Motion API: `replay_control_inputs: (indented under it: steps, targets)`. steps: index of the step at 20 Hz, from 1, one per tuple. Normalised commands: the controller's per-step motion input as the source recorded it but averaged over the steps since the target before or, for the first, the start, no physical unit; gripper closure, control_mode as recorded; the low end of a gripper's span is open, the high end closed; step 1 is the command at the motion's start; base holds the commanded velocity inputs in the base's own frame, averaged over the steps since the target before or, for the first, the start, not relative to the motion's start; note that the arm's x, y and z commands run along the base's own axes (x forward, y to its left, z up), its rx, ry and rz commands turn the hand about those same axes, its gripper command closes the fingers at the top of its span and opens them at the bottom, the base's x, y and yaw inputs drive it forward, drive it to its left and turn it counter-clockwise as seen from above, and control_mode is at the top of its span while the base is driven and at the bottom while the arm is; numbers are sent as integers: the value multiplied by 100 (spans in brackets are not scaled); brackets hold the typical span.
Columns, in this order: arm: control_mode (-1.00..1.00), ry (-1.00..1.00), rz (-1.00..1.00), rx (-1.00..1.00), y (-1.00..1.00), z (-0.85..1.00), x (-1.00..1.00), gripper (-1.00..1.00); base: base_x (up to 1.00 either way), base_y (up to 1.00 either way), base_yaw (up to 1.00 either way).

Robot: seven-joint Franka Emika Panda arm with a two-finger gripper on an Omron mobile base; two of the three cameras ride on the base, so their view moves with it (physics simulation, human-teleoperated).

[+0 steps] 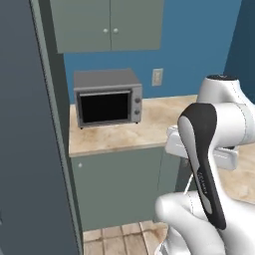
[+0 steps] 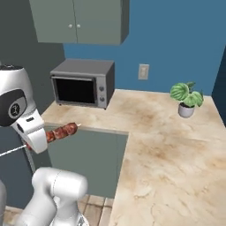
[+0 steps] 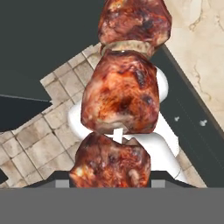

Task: Store the kebab skewer in the freezer for long-term storage. Close the freezer door after placing the cooked food.

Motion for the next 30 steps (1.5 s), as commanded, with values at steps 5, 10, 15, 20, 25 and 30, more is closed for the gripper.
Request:
replay_control_inputs:
  steps: [5,10,15,20,25,30]
  targets:
    - [100,0,0,0,0,0,0,100,-17,53,6]
    - [100,0,0,0,0,0,0,100,0,69,17]
    - [100,0,0,0,0,0,0,100,0,59,22]
    - [100,0,0,0,0,0,0,100,0,55,47]
    - [100,0,0,0,0,0,0,100,1,28,54]
    - [100,0,0,0,0,0,0,100,0,31,47]
